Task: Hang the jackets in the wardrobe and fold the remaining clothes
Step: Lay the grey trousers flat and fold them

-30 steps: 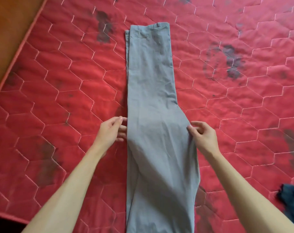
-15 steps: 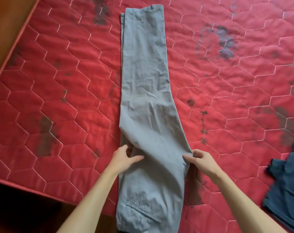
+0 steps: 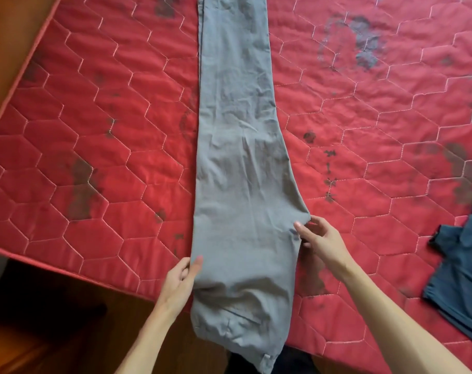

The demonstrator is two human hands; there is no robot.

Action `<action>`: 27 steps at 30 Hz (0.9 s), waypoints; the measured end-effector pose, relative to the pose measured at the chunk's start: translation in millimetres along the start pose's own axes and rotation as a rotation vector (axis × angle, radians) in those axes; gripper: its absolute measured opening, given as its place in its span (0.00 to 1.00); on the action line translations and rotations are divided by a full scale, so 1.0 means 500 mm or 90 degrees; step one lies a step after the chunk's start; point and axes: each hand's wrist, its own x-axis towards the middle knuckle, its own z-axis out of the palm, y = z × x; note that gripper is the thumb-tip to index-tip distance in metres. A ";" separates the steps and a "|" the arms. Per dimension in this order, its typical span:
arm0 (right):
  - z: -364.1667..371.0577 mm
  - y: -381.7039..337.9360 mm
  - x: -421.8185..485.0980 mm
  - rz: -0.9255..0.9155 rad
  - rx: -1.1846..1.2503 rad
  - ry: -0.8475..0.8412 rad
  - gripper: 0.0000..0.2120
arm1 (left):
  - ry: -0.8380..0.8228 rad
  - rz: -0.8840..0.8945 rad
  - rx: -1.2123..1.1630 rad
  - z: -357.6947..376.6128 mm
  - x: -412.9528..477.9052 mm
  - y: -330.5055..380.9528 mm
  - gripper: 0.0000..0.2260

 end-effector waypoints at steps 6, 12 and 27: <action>0.018 0.095 -0.076 0.011 -0.170 -0.040 0.29 | -0.090 0.040 0.137 -0.008 -0.031 -0.014 0.21; 0.049 0.142 -0.145 0.061 -0.196 -0.039 0.24 | -0.136 -0.066 0.008 -0.009 -0.093 -0.050 0.15; 0.002 0.000 -0.054 -0.092 -0.148 0.070 0.35 | 0.277 -0.091 0.361 0.051 -0.086 -0.105 0.16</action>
